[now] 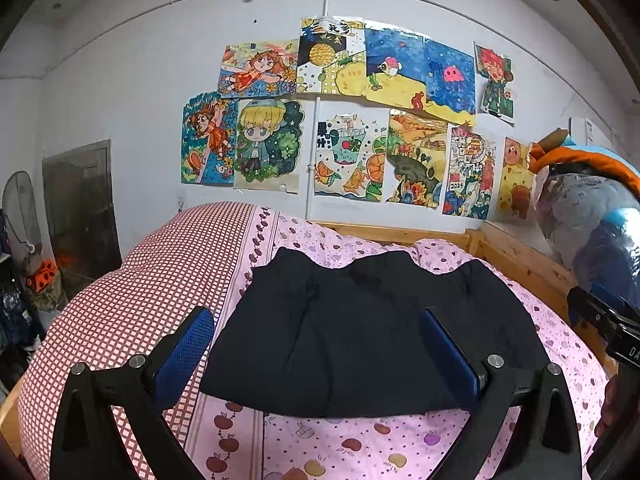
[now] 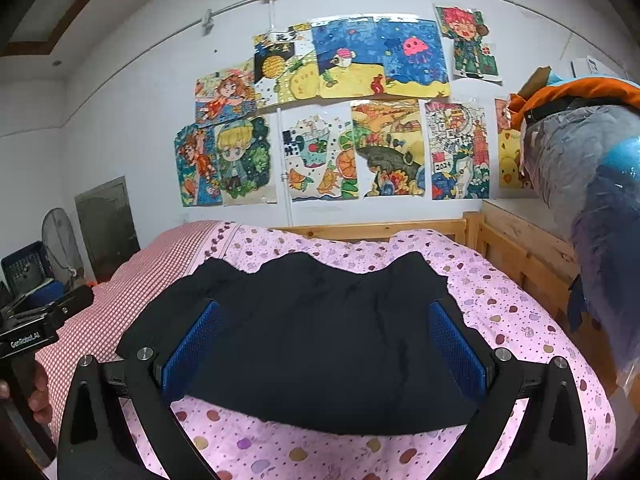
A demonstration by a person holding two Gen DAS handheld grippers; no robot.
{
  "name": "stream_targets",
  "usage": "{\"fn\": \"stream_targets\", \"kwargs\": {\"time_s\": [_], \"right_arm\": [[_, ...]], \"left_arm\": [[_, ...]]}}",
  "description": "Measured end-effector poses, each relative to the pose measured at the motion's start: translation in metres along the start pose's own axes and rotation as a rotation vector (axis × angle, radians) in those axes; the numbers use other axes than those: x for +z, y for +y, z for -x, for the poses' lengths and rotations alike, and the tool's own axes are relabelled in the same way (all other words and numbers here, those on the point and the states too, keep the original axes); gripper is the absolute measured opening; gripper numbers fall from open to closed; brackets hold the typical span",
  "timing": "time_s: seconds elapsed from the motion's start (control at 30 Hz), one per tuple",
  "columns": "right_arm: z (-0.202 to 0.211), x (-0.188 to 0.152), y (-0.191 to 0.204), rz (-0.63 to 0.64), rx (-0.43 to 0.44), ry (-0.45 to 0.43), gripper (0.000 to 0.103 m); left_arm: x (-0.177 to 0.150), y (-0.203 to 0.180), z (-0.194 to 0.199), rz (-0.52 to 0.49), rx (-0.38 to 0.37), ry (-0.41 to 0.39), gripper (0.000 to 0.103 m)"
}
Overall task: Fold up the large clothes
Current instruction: 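Lower the folded jacket onto the bed and open both grippers, then pull both grippers back from the folded jacket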
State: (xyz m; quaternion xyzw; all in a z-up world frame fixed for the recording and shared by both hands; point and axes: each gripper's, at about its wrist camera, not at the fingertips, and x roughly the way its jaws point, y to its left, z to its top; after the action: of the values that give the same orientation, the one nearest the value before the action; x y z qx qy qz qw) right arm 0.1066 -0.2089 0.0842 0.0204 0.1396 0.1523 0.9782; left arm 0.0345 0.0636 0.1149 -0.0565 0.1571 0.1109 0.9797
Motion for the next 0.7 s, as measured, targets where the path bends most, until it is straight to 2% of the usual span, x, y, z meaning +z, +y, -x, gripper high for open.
{"fn": "stream_targets", "kwargs": {"time_s": [0.13,0.27,0.43,0.53,0.7], "right_arm": [[0.004,-0.012,0.009,0.017,0.027,0.009,0.101],[0.001,-0.024,0.014,0.045,-0.003,0.06,0.101],[0.001,-0.035,0.008,0.028,-0.028,0.081,0.101],[0.001,-0.041,0.008,0.035,-0.071,0.08,0.101],[0.004,-0.057,0.005,0.033,-0.06,0.066,0.101]], "left_arm": [[-0.01,-0.001,0.004,-0.021,-0.003,-0.014,0.103],[-0.022,0.001,0.001,-0.037,-0.014,0.019,0.103],[-0.036,0.009,-0.001,-0.021,-0.008,0.035,0.103],[-0.044,0.012,-0.003,-0.017,-0.017,0.055,0.103],[-0.057,0.004,-0.001,-0.086,0.001,0.044,0.103]]}}
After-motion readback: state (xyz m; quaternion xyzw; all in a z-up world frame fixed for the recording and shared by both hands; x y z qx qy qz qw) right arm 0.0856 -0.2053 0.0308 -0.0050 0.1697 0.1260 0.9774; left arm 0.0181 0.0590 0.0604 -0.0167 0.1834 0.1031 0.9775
